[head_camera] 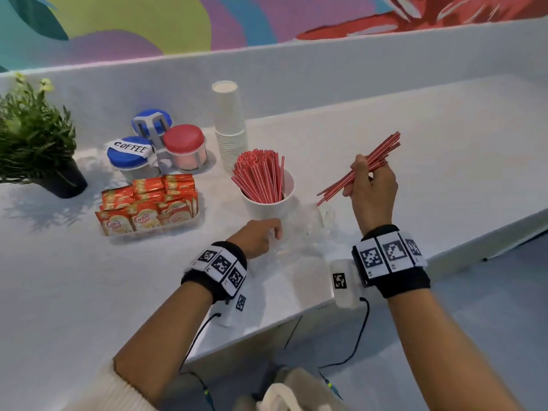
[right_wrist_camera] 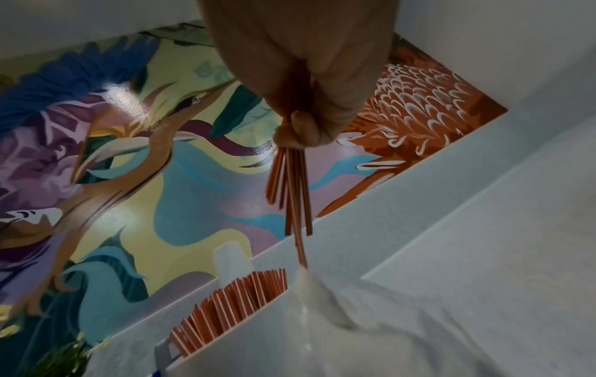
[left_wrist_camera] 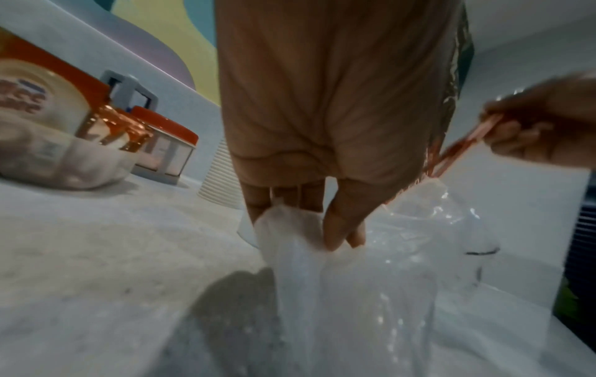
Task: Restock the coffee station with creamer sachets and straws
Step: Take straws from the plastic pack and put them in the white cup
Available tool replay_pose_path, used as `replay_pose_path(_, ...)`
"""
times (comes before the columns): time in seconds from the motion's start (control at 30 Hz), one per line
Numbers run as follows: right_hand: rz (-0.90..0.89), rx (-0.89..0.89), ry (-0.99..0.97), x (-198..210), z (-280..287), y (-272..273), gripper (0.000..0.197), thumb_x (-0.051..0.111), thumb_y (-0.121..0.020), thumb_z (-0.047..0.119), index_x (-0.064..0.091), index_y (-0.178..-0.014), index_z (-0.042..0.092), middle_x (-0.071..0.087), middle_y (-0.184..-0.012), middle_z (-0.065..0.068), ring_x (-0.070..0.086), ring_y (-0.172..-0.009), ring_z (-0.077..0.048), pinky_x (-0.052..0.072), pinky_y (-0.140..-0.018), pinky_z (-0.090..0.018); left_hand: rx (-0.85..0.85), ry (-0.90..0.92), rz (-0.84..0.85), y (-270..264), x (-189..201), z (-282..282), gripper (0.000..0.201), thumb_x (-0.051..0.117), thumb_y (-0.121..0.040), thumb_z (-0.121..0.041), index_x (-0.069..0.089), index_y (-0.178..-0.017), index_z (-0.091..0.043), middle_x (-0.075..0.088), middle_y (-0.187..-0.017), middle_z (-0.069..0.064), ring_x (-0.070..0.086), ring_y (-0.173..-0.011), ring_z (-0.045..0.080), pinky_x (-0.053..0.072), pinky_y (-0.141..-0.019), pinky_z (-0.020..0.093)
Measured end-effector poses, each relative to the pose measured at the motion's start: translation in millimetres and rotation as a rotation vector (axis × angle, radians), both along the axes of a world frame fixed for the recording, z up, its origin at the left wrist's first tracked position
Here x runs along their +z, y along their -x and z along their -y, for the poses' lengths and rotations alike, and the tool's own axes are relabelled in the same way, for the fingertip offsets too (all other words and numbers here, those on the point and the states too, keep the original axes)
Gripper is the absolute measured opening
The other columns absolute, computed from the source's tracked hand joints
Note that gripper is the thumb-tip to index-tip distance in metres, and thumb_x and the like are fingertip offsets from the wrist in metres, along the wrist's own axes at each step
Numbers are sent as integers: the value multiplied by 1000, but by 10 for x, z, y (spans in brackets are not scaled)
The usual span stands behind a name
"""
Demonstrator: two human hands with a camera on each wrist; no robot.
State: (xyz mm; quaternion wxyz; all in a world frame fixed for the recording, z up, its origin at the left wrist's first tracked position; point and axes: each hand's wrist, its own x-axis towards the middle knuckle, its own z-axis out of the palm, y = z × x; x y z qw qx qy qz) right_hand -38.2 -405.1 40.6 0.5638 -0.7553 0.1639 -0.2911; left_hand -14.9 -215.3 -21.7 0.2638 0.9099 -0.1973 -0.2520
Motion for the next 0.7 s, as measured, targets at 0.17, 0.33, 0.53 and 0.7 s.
replay_pose_path(0.17,42,62,112,11,-55,-16,20,47,-95,26,52,-84,11,54,-56,1,54,-45,-2,44,-59,-19,-64,-94,75,-23,-70,126,33,42,-83,9,52,-103,-15,51,-125,11,48,-113,29,45,-94,39)
replay_pose_path(0.33,-180,295,376,-267,-136,-136,14,58,-90,21,54,-87,8,64,-82,-16,62,-72,-24,52,-72,-35,-120,-200,266,0,-96,148,41,58,-87,-16,47,-126,-23,48,-130,5,38,-126,23,38,-100,41)
replay_pose_path(0.53,-386,416,363,-626,-200,-165,17,63,-86,13,58,-94,0,65,-92,-18,67,-81,-30,54,-78,-39,-16,-170,440,119,-136,157,42,61,-88,-27,46,-127,-22,46,-126,4,45,-117,23,43,-92,32)
replay_pose_path(0.7,-407,334,453,-607,-33,-283,19,61,-87,14,60,-93,-4,66,-94,-20,64,-87,-31,47,-76,-29,121,18,461,94,28,110,25,56,-92,-23,55,-116,-17,60,-109,0,59,-93,18,44,-77,26)
